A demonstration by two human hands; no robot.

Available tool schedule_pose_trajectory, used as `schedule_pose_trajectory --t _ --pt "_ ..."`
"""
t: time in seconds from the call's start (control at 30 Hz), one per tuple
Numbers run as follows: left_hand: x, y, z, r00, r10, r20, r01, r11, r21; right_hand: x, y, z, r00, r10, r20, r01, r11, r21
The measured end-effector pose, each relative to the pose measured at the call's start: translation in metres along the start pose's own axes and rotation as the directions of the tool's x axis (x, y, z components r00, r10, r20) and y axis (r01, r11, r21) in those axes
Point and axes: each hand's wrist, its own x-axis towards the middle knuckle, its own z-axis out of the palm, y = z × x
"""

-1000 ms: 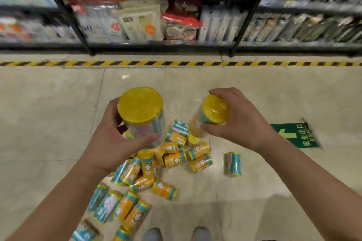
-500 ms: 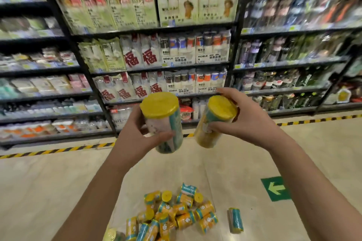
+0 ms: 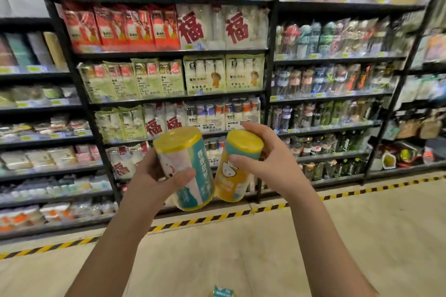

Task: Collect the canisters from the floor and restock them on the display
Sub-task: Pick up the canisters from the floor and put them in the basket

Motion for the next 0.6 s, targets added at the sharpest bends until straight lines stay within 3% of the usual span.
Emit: schedule_pose_trajectory --t 0.17,0.4,0.6 --pt "-0.010 0.013 -0.029 0.999 0.011 -0.053 -0.010 1.000 0.003 0.006 -0.011 0.024 0.996 -0.041 0.082 0.038 0.999 0.039" --pt "-0.045 0.018 -0.057 0.988 0.009 -0.157 -0.012 1.000 -0.017 0.016 -0.015 0.061 0.975 -0.044 0.217 -0.038 0.932 0.360" --pt "-0.096 0.030 -0.071 0.927 0.058 -0.370 -0.028 0.996 0.088 0.022 -0.027 0.083 0.895 -0.147 0.421 -0.047 0.908 0.417"
